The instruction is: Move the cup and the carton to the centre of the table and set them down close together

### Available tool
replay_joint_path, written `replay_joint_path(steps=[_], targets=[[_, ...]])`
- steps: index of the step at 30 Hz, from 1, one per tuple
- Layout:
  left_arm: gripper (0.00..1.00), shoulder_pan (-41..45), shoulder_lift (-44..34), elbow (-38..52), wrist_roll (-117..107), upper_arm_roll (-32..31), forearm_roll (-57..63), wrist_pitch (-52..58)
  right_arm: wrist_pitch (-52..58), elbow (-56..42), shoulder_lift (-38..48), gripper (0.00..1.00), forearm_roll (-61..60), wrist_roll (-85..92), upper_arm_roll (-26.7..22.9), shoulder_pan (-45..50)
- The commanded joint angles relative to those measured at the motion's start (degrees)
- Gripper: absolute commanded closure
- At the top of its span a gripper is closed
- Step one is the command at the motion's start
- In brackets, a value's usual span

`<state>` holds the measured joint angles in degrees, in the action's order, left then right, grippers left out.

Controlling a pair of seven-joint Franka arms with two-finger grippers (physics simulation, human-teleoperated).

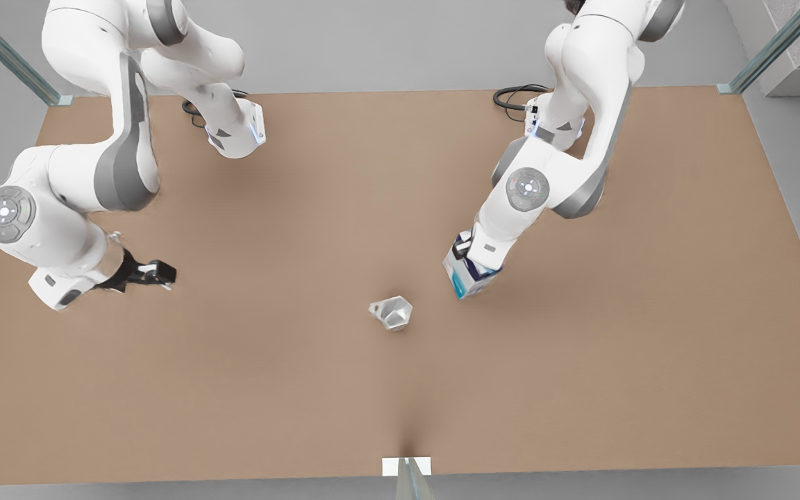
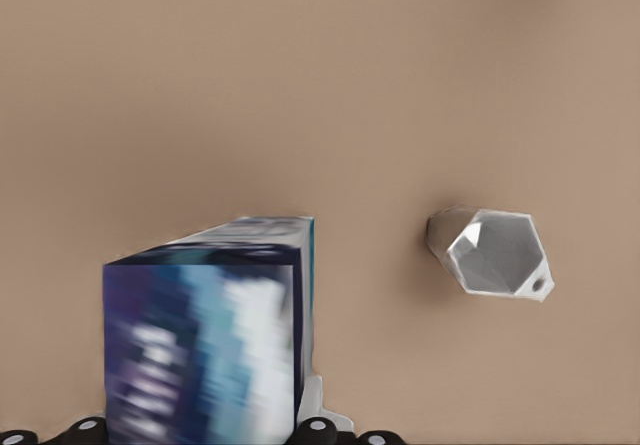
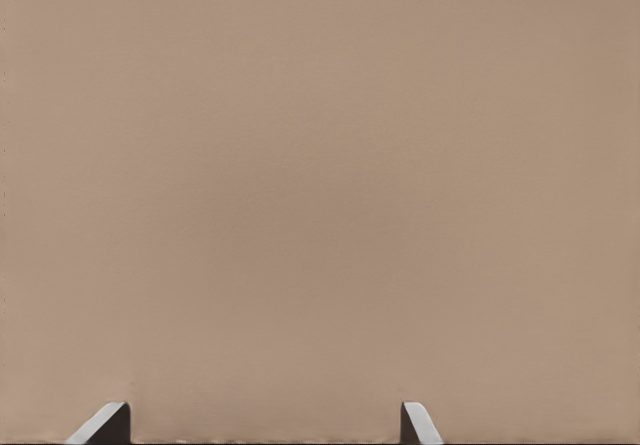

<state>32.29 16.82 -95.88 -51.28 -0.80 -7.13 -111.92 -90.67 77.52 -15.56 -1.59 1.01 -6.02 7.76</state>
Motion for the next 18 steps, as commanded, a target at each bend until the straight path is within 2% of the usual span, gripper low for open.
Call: replay_joint_path(steps=[1, 4, 7, 8, 9, 16, 17, 18], targets=[[0.37, 1.3, 0.8, 0.0, -3.0, 0.0, -1.0, -0.8, 0.2, 0.2, 0.4, 0.00, -0.3, 0.7, -1.7, 1.2], [0.37, 5.8, 2.9, 3.2, -22.2, 0.0, -1.0, 0.2, -0.4, 6.2, 5.5, 0.00, -0.9, 1.7, -3.2, 1.6], [0.36, 7.1, 5.4, 3.7, -22.7, 0.0, -0.5, -0.7, -3.0, 10.8, 8.7, 0.00, 1.9, 1.7, -4.4, 0.3], [0.34, 7.2, 6.1, 3.7, -22.6, 0.0, -0.5, -0.8, -3.4, 11.7, 9.2, 0.00, 2.6, 1.7, -3.4, -1.8], [0.34, 7.2, 6.1, 3.7, -22.6, 0.0, -0.6, -0.8, -3.5, 12.2, 9.6, 0.00, 2.6, 1.7, -0.3, -4.5], [0.31, 7.5, 9.5, 2.7, -22.7, 0.0, -2.2, -5.2, -4.3, 12.3, 8.8, 0.00, 2.2, 1.4, -0.3, -4.5], [0.27, 7.5, 9.8, 2.7, -22.7, 0.0, -2.2, -5.1, -4.3, 12.2, 8.8, 0.00, 2.2, 1.4, -0.3, -4.5], [0.05, 7.5, 9.7, 2.7, -22.7, 0.0, -2.2, -5.0, -4.2, 12.3, 8.8, 0.00, 2.2, 1.4, -0.3, -4.5]])
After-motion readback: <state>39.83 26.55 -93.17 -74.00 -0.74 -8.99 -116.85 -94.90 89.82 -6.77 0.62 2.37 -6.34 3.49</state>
